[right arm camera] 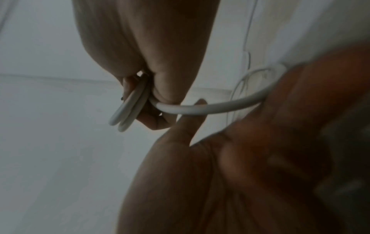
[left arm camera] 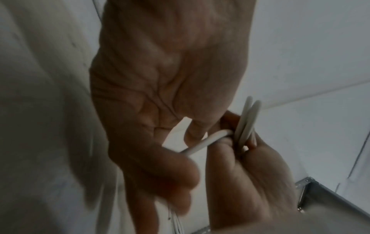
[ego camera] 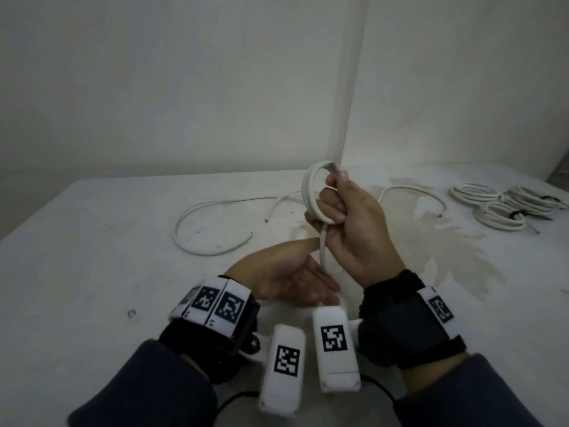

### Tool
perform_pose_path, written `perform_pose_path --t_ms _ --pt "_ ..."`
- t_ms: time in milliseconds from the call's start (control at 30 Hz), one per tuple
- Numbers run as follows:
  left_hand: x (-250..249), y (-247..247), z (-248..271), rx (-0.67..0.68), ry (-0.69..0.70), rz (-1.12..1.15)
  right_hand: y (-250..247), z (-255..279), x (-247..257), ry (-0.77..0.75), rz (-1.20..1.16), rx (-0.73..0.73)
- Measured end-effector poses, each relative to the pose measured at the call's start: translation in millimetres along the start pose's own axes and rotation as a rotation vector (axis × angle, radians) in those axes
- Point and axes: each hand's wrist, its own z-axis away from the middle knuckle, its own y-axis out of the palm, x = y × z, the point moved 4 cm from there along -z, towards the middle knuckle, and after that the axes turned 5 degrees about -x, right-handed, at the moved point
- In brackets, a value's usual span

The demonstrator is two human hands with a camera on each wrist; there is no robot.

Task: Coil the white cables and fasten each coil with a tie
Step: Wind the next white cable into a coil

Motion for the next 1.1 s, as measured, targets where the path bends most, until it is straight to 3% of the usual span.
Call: perform_pose_path --t_ms 100,167,233,300,367,500,767,867,1000,1100 --pt "0.9 3.1 -5.9 0.045 0.023 0.310 5.9 1.9 -2.5 0.047 -0.065 0.011" --pt "-2.4 -3.0 -8.3 -0.044 0.120 0.618 0.2 -0.9 0.6 0.011 -0.071 -0.061" --pt "-10.8 -16.6 -8.3 -0.196 0.316 0.807 -10.6 -3.9 1.6 -0.048 0.002 -0.180" --pt "-20.3 -28.5 -3.6 -0.329 0.531 0.814 -16.9 -4.3 -1.4 -0.071 0.146 -0.260" --pt "-25.4 -35.6 4.3 -0.436 0.681 0.760 -16.4 -3.3 -8.5 -0.019 0.223 -0.252" --pt "-33.2 -36.1 17.9 -0.438 0.847 0.568 -9.5 0.0 -15.7 0.077 0.305 -0.145" --pt "-36.0 -36.9 19.7 -0.379 0.810 0.255 -9.1 3.2 -13.6 -0.032 0.591 -0.023" --pt "-37.4 -39.2 18.8 -0.351 0.761 0.353 -7.6 3.3 -14.7 -0.058 0.690 0.003" --pt "-38.6 -38.3 18.5 -0.176 0.711 0.548 -6.5 3.0 -14.1 -0.107 0.838 0.022" --pt "-40.0 -40.4 20.8 -0.100 0.659 0.546 -7.0 1.8 -16.2 -0.080 0.905 0.081"
